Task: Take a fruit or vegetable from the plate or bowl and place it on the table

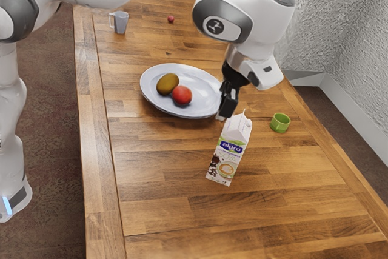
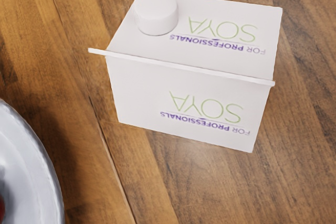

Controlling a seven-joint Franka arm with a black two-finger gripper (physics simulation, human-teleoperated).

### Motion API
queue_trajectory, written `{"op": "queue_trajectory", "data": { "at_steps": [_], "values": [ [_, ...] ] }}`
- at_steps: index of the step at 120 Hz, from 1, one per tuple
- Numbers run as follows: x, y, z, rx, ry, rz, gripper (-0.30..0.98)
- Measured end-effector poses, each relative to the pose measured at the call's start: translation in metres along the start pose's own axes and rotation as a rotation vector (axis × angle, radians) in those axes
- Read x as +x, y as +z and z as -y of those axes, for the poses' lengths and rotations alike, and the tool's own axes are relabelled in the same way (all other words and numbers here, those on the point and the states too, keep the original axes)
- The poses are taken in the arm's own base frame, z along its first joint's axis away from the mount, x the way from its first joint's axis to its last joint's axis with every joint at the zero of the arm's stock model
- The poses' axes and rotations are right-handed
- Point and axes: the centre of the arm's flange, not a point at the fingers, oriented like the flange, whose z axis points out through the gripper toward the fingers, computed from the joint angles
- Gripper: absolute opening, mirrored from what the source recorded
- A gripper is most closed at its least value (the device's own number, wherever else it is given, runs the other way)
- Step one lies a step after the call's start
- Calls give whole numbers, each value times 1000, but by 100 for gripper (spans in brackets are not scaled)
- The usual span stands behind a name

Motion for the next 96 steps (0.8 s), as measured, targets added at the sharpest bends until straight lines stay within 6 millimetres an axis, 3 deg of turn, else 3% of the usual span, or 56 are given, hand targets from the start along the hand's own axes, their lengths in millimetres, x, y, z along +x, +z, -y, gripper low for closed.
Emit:
{"op": "queue_trajectory", "data": {
  "at_steps": [17,38,44,56,67,75,83,90,96],
  "values": [
    [-6,14,83,-17,-141,-11,69],
    [-32,33,186,-27,-243,-21,69],
    [-42,49,212,-32,-248,-1,69],
    [-63,101,256,-67,-307,81,69],
    [-83,117,292,-96,-353,93,69],
    [-92,109,309,-95,-327,69,69],
    [-91,100,311,-110,-260,36,69],
    [-81,93,302,-120,-163,10,69],
    [-67,86,282,-117,-46,-8,69]
  ]
}}
